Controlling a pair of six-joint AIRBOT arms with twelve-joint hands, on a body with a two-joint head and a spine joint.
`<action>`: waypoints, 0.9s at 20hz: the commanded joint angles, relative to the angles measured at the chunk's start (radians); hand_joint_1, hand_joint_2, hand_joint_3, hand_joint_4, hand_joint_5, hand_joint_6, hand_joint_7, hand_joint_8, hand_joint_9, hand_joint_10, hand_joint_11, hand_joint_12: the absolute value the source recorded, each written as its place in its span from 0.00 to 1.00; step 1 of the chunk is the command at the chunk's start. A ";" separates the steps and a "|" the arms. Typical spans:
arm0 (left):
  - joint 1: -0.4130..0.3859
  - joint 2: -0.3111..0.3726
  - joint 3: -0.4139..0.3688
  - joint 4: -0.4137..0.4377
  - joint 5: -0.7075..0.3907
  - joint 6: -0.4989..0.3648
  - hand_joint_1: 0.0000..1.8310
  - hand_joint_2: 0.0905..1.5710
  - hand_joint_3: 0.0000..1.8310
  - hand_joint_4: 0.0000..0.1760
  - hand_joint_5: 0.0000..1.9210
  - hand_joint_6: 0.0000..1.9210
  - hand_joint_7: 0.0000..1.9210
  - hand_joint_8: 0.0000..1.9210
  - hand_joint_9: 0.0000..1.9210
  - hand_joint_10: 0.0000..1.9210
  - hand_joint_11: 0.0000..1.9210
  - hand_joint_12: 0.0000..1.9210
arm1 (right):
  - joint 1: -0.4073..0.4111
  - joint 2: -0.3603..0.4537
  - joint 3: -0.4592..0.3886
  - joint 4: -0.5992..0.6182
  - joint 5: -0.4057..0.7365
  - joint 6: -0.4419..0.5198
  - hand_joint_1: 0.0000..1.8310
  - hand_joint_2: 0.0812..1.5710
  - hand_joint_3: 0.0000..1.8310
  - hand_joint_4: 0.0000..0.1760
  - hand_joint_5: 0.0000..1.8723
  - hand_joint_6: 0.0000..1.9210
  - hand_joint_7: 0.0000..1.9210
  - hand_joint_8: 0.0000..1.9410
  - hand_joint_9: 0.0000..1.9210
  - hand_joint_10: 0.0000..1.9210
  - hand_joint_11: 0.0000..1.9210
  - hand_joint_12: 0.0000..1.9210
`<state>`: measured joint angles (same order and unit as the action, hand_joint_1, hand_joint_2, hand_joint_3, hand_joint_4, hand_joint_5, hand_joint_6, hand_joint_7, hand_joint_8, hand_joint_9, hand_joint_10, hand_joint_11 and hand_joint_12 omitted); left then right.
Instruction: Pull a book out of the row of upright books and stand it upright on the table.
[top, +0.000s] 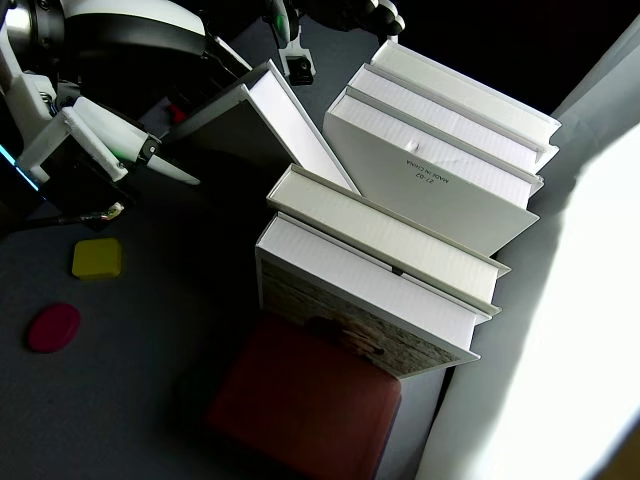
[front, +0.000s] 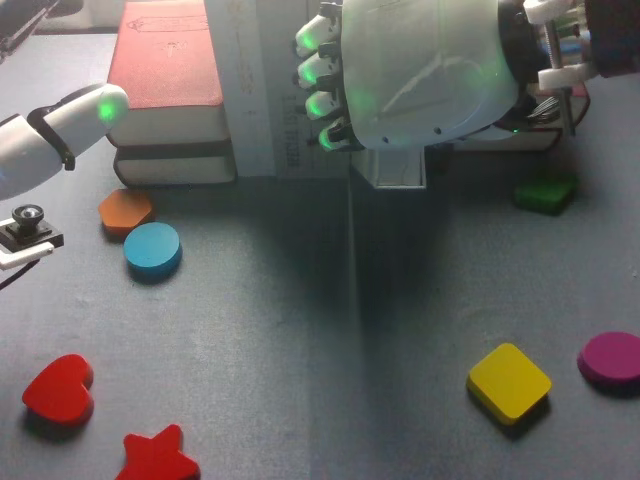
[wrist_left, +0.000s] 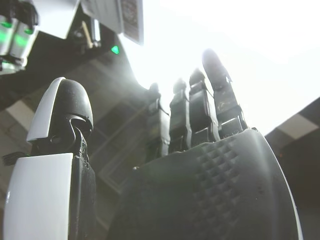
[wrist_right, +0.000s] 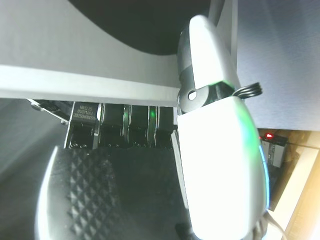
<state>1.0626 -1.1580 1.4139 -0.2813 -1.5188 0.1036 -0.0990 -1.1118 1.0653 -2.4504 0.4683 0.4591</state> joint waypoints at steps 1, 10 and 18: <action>-0.008 -0.007 0.006 -0.017 -0.122 -0.010 0.39 0.75 0.00 0.24 0.15 0.00 0.12 0.00 0.13 0.01 0.00 0.61 | 0.013 0.007 -0.005 0.013 -0.071 -0.004 0.67 0.78 0.00 0.00 0.44 0.57 0.36 0.87 0.27 0.93 0.28 1.00; -0.008 -0.008 0.005 -0.025 -0.126 -0.011 0.41 0.77 0.00 0.26 0.14 0.00 0.09 0.00 0.11 0.00 0.00 0.66 | 0.088 0.099 -0.096 0.180 0.062 -0.115 0.60 0.82 0.01 0.03 0.35 0.75 0.33 0.83 0.23 0.82 0.00 0.98; -0.004 -0.011 0.005 -0.029 -0.127 -0.012 0.40 0.77 0.00 0.27 0.15 0.00 0.10 0.00 0.12 0.01 0.00 0.68 | 0.128 0.180 -0.131 0.383 0.249 -0.147 0.60 0.82 0.01 0.05 0.35 0.76 0.33 0.83 0.23 0.82 0.00 0.98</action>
<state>1.0645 -1.1683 1.4136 -0.2924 -1.5265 0.1024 0.0097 -0.9337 0.9360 -2.1353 0.7456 0.3183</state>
